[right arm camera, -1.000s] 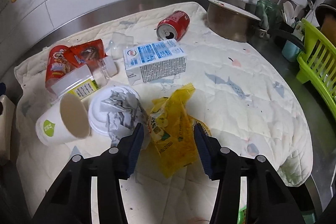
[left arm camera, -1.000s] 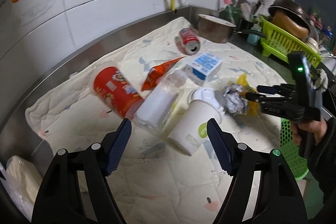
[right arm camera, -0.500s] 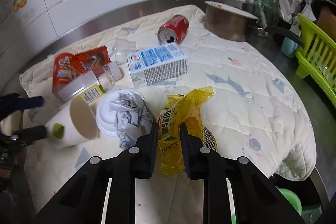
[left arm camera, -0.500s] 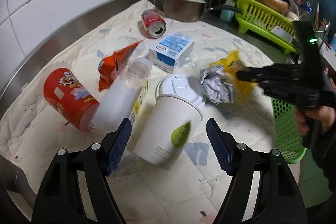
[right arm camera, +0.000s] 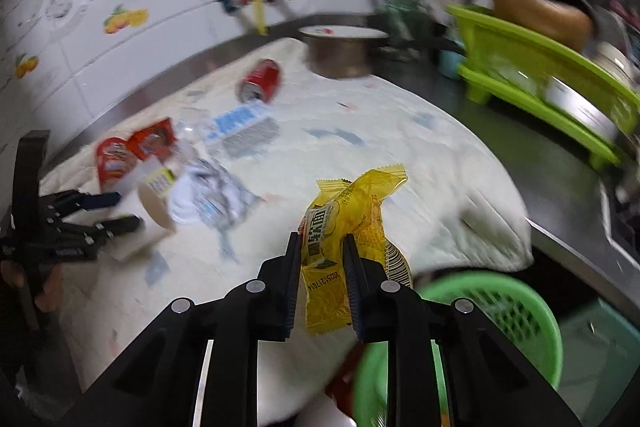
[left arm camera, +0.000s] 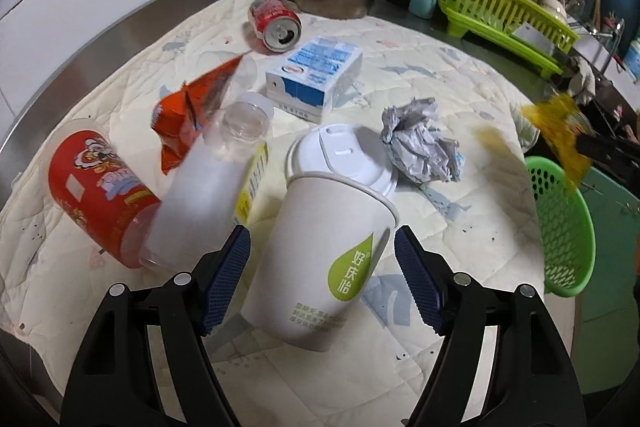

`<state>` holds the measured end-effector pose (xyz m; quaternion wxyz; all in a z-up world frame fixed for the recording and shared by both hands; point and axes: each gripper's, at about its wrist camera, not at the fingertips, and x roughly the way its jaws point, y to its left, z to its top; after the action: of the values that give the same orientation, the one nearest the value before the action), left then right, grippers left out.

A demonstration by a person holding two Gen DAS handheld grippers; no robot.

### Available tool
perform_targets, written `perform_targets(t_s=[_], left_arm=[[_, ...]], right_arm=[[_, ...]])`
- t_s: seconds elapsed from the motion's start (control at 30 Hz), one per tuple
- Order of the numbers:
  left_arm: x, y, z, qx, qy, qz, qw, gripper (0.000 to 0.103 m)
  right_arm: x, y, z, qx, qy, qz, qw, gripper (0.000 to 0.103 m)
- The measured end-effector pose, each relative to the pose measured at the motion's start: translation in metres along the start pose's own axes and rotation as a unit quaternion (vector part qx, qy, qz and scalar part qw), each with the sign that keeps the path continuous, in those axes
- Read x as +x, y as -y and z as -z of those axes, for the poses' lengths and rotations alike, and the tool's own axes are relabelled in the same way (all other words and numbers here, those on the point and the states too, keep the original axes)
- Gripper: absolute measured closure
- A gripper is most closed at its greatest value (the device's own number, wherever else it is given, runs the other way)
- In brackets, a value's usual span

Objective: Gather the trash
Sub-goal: 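Carry yellow wrapper to green basket with right gripper while left grasps paper cup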

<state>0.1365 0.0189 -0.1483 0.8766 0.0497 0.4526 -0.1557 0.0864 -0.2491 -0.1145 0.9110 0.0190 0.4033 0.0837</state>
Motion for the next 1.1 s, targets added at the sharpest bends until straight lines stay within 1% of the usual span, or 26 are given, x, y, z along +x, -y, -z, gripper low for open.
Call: perform_targets(t_s=[0.03,0.17,0.3,0.43,0.57,0.6,0.63,0.67,0.73,0.8,0.87,0.93,1.03,1.1], left_arm=[[0.002,0.001,0.0,0.003,-0.002,0.001,1.0,0.029],[0.009,0.004,0.001,0.008,-0.01,-0.002,0.9999,0.03],[0.008,0.004,0.002,0.007,-0.009,-0.009,0.9999,0.035],[0.004,0.004,0.004,0.001,-0.008,-0.015,0.9999,0.04],[-0.013,0.008,0.005,-0.008,0.005,0.002,1.0,0.042],[-0.019,0.013,0.004,-0.007,0.01,0.011,0.9999,0.042],[-0.024,0.019,0.003,-0.003,0.015,0.019,0.9997,0.042],[-0.028,0.024,0.002,0.002,0.019,0.024,0.9995,0.042],[-0.034,0.04,-0.002,0.011,0.026,0.041,0.9988,0.042],[-0.037,0.058,-0.007,0.023,0.03,0.058,0.9976,0.042],[-0.038,0.082,-0.014,0.044,0.036,0.079,0.9953,0.042],[-0.037,0.105,-0.019,0.061,0.036,0.096,0.9928,0.042],[-0.028,0.145,-0.024,0.093,0.028,0.123,0.9876,0.042],[-0.022,0.17,-0.026,0.11,0.019,0.142,0.9835,0.043]], right_arm=[[-0.002,0.007,0.008,0.009,-0.006,0.013,1.0,0.082],[-0.002,0.031,0.039,0.043,-0.037,0.043,0.997,0.082],[0.002,0.049,0.066,0.068,-0.065,0.062,0.994,0.082],[0.005,0.064,0.085,0.087,-0.079,0.08,0.99,0.08],[0.008,0.078,0.099,0.11,-0.092,0.089,0.986,0.076],[0.009,0.081,0.103,0.113,-0.097,0.092,0.985,0.076],[0.009,0.084,0.107,0.117,-0.097,0.096,0.984,0.074],[0.009,0.087,0.109,0.12,-0.099,0.094,0.983,0.068],[0.007,0.093,0.115,0.128,-0.099,0.103,0.981,0.059],[0.002,0.097,0.119,0.137,-0.095,0.104,0.981,0.057],[-0.005,0.101,0.123,0.144,-0.09,0.111,0.979,0.047],[-0.015,0.105,0.126,0.151,-0.08,0.117,0.978,0.046],[-0.034,0.113,0.128,0.164,-0.06,0.128,0.976,0.041],[-0.051,0.118,0.13,0.173,-0.046,0.135,0.975,0.04]])
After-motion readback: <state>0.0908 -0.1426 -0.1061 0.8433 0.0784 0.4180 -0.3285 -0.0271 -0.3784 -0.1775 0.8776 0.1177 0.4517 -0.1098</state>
